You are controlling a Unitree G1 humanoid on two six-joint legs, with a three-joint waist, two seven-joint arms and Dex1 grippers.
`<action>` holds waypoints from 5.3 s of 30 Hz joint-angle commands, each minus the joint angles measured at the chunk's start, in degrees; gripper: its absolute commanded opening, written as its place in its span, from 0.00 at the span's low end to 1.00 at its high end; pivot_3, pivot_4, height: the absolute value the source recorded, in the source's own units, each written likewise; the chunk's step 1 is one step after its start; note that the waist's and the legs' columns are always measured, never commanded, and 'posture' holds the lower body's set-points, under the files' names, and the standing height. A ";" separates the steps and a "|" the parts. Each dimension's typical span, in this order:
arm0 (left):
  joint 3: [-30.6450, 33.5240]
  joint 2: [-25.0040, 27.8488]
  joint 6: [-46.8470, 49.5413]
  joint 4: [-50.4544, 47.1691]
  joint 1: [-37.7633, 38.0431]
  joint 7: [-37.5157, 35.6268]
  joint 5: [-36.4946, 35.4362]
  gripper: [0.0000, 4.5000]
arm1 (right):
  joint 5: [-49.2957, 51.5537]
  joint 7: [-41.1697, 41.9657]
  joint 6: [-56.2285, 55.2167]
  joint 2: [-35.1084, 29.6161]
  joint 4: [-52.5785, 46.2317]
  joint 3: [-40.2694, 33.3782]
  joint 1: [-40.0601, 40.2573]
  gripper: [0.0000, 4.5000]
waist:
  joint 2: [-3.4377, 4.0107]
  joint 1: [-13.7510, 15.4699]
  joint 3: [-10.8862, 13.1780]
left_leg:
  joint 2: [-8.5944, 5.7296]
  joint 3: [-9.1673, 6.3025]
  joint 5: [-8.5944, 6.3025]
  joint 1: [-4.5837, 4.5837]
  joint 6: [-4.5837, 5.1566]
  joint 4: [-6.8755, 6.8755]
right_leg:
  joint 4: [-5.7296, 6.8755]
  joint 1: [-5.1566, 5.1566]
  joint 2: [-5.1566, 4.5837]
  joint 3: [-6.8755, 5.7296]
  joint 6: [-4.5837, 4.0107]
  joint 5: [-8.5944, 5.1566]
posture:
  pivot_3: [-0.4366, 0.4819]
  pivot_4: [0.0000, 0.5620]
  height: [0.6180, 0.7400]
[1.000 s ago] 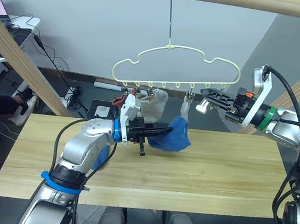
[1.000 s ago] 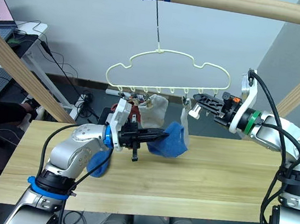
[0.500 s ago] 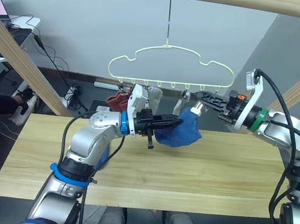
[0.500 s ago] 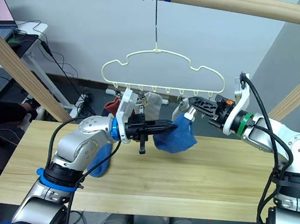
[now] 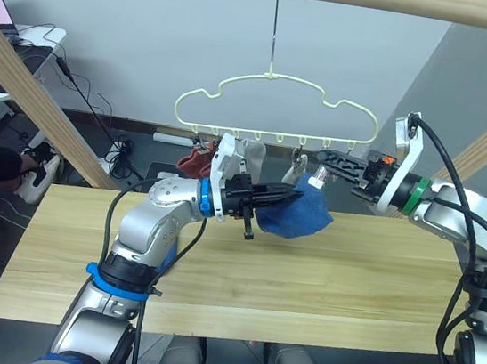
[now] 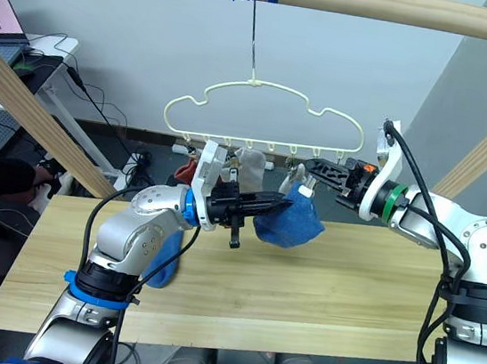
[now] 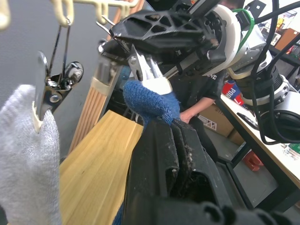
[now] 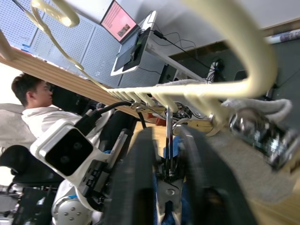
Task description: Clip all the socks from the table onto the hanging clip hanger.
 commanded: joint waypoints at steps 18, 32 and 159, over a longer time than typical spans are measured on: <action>0.19 -0.21 -6.05 8.61 -0.21 1.45 4.58 0.77 | -9.63 1.20 -6.02 -11.26 -23.48 -6.63 17.10 1.00 | -0.01 -0.39 0.01 | 0.05 0.02 0.00 0.03 0.00 0.09 | 0.07 0.01 0.08 0.06 0.03 -0.02 | 0.33 0.41 1.00; 11.80 11.20 7.74 -14.91 9.90 5.44 -8.92 1.00 | -59.07 0.23 -22.18 3.10 -34.49 5.27 22.88 0.87 | -0.01 -0.01 0.01 | 0.06 -0.07 0.01 0.02 -0.03 0.09 | 0.09 0.01 0.06 0.00 0.24 -0.14 | 0.38 0.40 1.00; 4.12 11.79 -7.45 33.22 10.40 25.11 21.65 0.82 | -57.45 26.90 13.46 19.54 -9.55 -18.01 -5.56 0.00 | -0.01 0.73 0.05 | 0.02 0.02 -0.02 -0.03 0.02 0.22 | 0.20 -0.06 0.00 0.03 0.01 0.00 | 0.37 0.42 1.00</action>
